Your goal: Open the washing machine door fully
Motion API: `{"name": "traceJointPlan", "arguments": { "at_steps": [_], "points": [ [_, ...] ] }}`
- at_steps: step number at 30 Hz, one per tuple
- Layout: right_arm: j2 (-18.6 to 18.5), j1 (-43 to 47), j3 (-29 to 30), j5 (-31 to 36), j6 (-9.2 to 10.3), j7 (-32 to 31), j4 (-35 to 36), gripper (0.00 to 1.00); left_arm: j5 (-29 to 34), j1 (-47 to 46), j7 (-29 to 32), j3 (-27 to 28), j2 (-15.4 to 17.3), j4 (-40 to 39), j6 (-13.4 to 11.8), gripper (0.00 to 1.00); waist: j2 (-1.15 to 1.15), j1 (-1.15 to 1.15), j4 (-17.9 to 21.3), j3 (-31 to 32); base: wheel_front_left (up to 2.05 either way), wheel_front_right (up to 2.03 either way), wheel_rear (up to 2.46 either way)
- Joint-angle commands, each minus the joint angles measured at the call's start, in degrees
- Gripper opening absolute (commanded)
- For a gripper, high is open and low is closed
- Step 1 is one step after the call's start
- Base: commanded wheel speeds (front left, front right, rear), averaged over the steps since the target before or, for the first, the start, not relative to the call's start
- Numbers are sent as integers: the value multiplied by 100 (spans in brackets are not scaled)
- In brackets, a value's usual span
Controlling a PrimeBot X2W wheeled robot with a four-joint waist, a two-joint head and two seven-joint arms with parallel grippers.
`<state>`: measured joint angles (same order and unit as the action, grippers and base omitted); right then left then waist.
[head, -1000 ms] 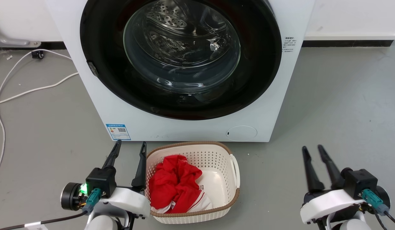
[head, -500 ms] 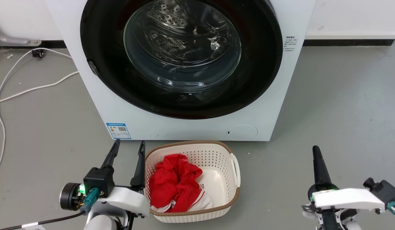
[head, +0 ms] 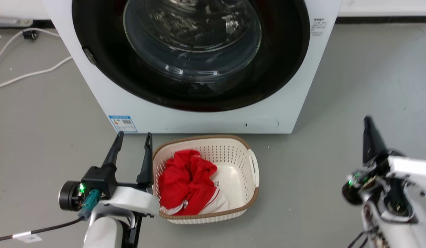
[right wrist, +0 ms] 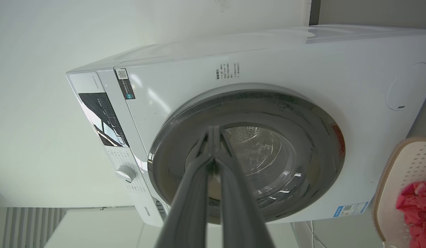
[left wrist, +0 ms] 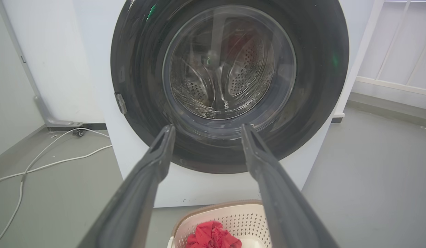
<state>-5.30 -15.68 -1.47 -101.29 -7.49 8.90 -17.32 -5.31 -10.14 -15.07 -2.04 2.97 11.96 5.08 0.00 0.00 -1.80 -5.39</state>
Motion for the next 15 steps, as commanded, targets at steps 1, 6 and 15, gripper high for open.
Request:
{"name": "traceJointPlan", "arguments": {
  "at_steps": [1, 6, 15],
  "points": [
    [-157, -368, 63, -52, 0, -122, -172, 0, -36, -111, -16, 6, -6, -58, -4, 100, 0, 0, 6, -222, 0, 0, 0],
    [-584, -1349, 113, -220, 0, -593, -720, 0, -51, -345, -16, 44, -8, -220, -15, 100, 0, 0, -20, -640, 0, 0, 0],
    [-1491, -3469, -262, -195, 0, -1551, -1976, 0, -95, -792, -16, 76, -10, -586, 23, 100, 0, 0, -174, -1455, 0, 0, 0]
  ]
}}
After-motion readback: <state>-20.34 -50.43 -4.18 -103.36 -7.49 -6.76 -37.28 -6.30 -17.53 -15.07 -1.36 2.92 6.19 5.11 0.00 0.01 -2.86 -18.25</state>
